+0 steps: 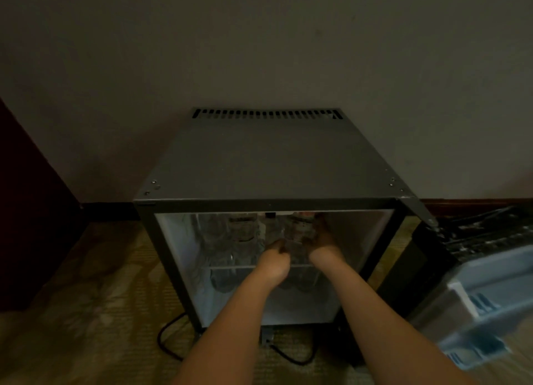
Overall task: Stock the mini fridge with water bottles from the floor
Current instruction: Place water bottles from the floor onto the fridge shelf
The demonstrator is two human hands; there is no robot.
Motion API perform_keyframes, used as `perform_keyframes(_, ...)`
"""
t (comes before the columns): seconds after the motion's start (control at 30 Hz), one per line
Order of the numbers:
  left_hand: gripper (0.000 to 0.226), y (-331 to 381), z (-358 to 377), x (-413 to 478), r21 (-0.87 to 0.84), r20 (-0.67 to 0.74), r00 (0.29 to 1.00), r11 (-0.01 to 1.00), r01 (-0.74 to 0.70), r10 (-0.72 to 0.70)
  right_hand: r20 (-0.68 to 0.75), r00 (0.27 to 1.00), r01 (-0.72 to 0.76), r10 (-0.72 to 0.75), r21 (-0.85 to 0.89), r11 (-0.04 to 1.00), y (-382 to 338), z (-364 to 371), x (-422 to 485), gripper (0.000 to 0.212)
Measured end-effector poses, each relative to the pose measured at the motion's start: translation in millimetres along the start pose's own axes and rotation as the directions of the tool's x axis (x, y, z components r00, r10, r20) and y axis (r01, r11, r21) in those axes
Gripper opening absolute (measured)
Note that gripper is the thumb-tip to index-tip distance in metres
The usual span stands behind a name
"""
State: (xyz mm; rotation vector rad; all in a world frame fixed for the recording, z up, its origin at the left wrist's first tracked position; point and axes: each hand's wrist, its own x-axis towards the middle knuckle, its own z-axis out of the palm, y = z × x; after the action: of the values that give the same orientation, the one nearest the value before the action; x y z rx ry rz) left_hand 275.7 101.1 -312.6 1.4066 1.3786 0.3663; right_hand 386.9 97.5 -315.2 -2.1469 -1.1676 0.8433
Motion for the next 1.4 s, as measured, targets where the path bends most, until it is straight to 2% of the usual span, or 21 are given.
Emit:
perform_keyframes(0.13, 0.031, -10, -8, -19, 0.079, 0.014, 0.999, 0.995, -0.053, 0.052, 0.054, 0.994, -0.096, 0.095, 0.009, 0.995, 10, -14, -22, 0.040)
perform_keyframes(0.27, 0.030, -19, -15, -44, 0.162, 0.075, 0.996, 0.985, -0.057, 0.045, 0.052, 0.998, -0.019, 0.017, 0.028, 0.999, 15, -22, -45, 0.029)
perform_keyframes(0.47, 0.025, -18, -17, -84, 0.195, 0.081, 0.994, 0.977, -0.087, 0.073, 0.121, 0.992, 0.038, -0.042, 0.031, 0.999, 21, -36, -90, 0.022)
perform_keyframes(0.7, 0.027, 4, 2, -145, 0.261, 0.090, 0.980, 0.945, -0.197, 0.179, 0.099, 0.990, 0.097, -0.102, 0.053, 0.994, 24, -76, -155, 0.016)
perform_keyframes(0.8, 0.031, 16, 18, -182, 0.393, 0.087, 0.952, 0.868, -0.305, 0.295, 0.063, 0.990, 0.120, -0.126, 0.090, 0.989, 27, -103, -192, 0.017)
perform_keyframes(0.9, 0.033, 34, 39, -226, 0.444, 0.119, 0.917, 0.806, -0.391, 0.380, -0.006, 0.987, 0.160, -0.160, 0.095, 0.983, 37, -139, -229, 0.015)
perform_keyframes(1.0, 0.033, 50, 67, -265, 0.493, 0.191, 0.891, 0.745, -0.450, 0.412, -0.057, 0.987, 0.156, -0.151, 0.109, 0.982, 58, -177, -269, 0.020)
perform_keyframes(1.17, 0.033, 61, 127, -319, 0.535, 0.323, 0.827, 0.633, -0.560, 0.460, -0.058, 0.994, 0.103, -0.096, 0.133, 0.986, 115, -221, -331, 0.024)
perform_keyframes(1.4, 0.029, 38, 228, -375, 0.505, 0.514, 0.736, 0.538, -0.675, 0.441, -0.093, 0.995, 0.001, 0.018, 0.200, 0.980, 233, -239, -401, 0.025)
